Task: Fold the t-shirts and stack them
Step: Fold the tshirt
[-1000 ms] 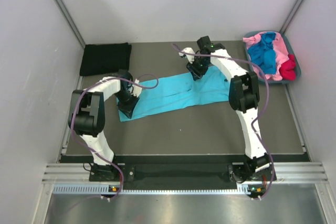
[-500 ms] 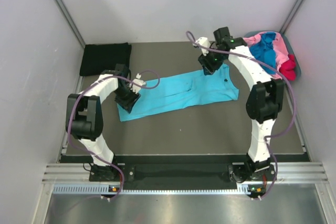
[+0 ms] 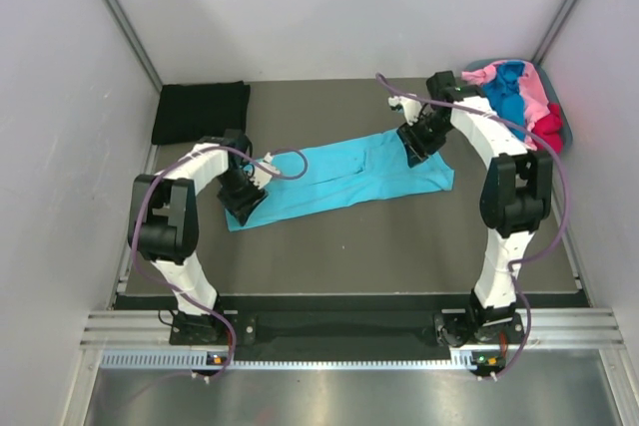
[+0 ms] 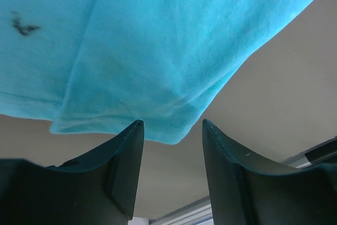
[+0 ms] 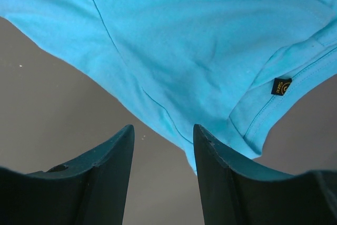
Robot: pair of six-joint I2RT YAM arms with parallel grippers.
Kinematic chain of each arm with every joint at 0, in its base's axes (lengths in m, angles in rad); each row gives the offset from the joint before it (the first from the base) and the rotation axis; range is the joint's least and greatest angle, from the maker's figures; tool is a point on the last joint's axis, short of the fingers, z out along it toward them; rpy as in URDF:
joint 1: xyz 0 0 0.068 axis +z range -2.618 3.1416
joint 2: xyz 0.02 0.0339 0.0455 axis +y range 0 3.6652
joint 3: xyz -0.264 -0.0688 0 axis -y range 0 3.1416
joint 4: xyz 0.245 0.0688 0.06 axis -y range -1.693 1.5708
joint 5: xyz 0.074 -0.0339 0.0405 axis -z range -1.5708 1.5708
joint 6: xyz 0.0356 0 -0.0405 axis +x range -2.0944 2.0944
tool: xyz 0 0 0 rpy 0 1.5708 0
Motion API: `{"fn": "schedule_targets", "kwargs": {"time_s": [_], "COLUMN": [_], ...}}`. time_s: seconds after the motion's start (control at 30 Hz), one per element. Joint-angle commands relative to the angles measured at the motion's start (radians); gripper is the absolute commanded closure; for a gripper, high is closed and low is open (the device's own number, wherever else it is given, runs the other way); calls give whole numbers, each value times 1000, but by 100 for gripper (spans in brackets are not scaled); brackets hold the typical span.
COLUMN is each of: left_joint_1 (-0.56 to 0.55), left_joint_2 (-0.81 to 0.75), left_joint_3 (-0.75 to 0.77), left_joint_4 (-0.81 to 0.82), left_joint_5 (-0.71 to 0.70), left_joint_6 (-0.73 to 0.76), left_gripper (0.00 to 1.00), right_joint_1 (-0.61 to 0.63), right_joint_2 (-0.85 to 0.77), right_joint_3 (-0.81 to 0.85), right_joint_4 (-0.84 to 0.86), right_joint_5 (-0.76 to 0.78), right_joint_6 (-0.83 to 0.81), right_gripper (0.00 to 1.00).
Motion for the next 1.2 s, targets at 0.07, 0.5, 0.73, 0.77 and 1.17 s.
{"fn": "schedule_targets", "kwargs": {"time_s": [0.07,0.5,0.73,0.77,1.17], "left_joint_1": [-2,-2,-2,-2,-2], "left_joint_2": [-13,20,-35,-64,-226], "left_joint_3": [-70,-168,-229,-243,-416], "left_joint_4": [-34,89,31,23,-35], "left_joint_5": [-44,-107,-81,-81,-120], "left_joint_6": [53,3,55,62,142], "left_gripper": [47,77,100,100,100], "right_joint_1": [-21,-133,-144,-143,-144], "right_joint_2": [-62,136,208,215,301], "right_joint_3": [-20,133,184,199,273], "right_joint_4": [2,38,94,99,96], "right_joint_5": [8,80,139,149,142], "right_joint_6": [13,60,111,115,122], "right_gripper": [51,51,51,51,50]}}
